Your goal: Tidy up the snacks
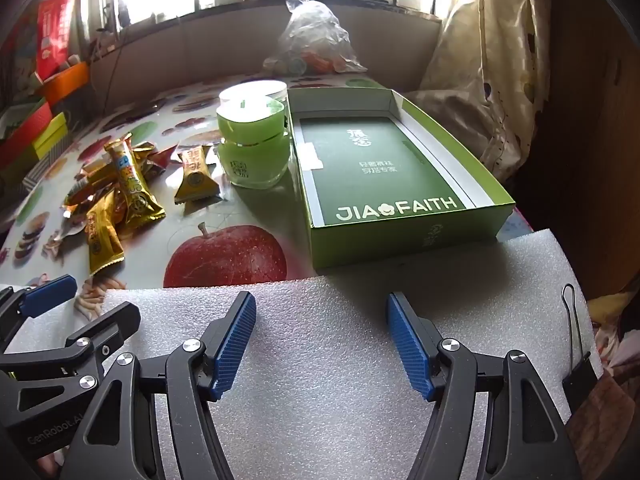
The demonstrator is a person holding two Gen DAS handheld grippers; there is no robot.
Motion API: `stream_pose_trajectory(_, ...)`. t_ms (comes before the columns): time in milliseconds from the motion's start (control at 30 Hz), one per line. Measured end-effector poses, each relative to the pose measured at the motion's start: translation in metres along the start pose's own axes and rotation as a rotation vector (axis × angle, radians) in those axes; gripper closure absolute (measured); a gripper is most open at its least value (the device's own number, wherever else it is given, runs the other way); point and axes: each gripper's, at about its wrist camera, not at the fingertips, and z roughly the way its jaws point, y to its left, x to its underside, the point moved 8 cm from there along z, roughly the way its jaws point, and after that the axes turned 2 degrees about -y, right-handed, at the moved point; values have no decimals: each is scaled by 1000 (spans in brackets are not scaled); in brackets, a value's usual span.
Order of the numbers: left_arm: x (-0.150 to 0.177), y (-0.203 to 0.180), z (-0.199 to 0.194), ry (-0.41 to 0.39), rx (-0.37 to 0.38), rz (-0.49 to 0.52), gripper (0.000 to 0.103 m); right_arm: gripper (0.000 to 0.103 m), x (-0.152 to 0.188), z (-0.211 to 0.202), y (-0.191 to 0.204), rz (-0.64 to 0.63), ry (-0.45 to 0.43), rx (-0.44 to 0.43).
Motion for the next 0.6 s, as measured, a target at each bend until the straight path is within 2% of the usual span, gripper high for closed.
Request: stream_pose_trajectory(600, 1, 2, 0, 1, -1, -5, 22, 35, 0, -2, 0, 3, -11, -5)
